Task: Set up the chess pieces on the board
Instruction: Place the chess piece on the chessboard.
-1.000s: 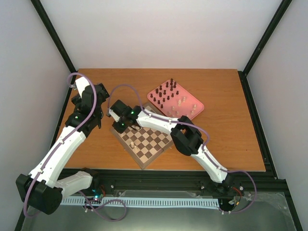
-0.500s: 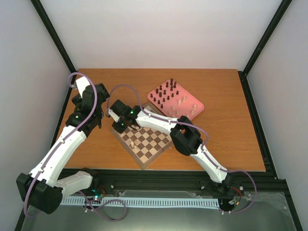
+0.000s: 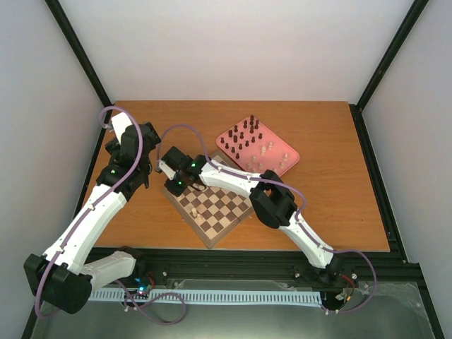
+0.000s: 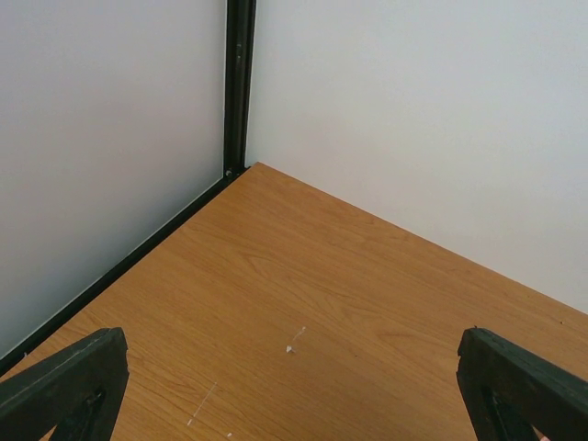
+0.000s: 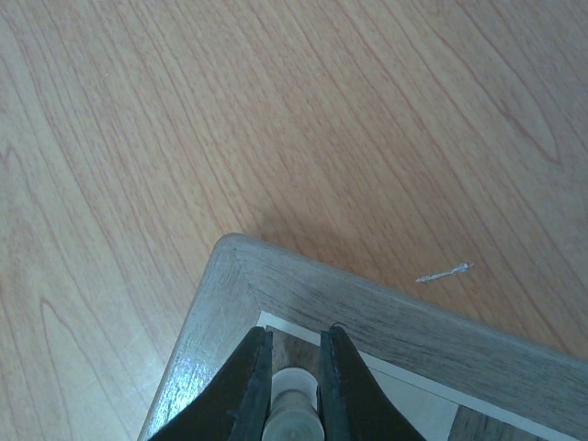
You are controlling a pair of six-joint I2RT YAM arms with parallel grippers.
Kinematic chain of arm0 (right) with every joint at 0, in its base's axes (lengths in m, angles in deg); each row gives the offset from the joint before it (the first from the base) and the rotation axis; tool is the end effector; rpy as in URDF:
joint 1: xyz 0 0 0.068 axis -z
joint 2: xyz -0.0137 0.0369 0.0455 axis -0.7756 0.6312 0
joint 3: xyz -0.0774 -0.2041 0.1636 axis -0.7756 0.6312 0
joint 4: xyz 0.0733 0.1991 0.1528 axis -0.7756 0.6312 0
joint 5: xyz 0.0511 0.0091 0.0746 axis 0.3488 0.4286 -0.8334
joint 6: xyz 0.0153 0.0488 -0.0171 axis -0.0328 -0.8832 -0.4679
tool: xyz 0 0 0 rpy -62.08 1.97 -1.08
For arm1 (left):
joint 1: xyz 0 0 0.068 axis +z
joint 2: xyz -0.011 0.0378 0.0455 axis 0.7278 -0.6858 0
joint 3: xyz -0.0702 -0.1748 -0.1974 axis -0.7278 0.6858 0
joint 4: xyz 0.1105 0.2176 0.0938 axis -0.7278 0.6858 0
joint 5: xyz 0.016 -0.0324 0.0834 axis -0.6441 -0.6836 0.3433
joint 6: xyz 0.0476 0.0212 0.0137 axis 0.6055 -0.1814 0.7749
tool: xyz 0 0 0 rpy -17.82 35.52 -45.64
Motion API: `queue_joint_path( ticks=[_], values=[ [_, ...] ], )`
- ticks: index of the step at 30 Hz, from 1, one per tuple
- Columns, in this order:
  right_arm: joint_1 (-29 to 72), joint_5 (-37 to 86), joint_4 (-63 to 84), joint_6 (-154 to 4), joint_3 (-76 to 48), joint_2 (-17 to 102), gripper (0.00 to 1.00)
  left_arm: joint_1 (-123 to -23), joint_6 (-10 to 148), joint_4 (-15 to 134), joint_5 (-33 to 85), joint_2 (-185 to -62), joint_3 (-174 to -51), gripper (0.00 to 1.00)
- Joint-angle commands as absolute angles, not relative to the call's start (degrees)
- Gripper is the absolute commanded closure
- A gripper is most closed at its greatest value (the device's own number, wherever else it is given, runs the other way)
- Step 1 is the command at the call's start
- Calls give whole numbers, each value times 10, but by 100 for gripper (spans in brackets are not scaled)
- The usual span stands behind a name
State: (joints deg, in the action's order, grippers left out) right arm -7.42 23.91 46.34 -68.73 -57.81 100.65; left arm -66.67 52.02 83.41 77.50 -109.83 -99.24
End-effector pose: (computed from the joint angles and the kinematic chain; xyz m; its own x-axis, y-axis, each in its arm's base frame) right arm 0.2752 0.4550 0.1722 -0.4400 -0.6990 -0.5637 -0.8814 0.4564 0.1220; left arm 0.2268 -0.0564 0.3538 -0.1780 -0.3037 -0.9360 -0.4783 0.8580 -0.1874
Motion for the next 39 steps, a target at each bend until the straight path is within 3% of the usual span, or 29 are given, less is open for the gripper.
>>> queue_joint_path(
  ticks=[1, 10, 19, 39],
  values=[
    [-81, 239, 460, -683, -596, 1025, 88, -664, 523, 837, 783, -1092, -993, 0],
    [-82, 241, 457, -683, -595, 1026, 80, -664, 522, 837, 783, -1092, -992, 0],
    [-82, 228, 435, -681, -582, 1014, 64, -664, 524, 837, 784, -1092, -993, 0],
    [-62, 316, 368, -693, -528, 936, 63, -664, 524, 840, 789, -1087, -994, 0]
  ],
)
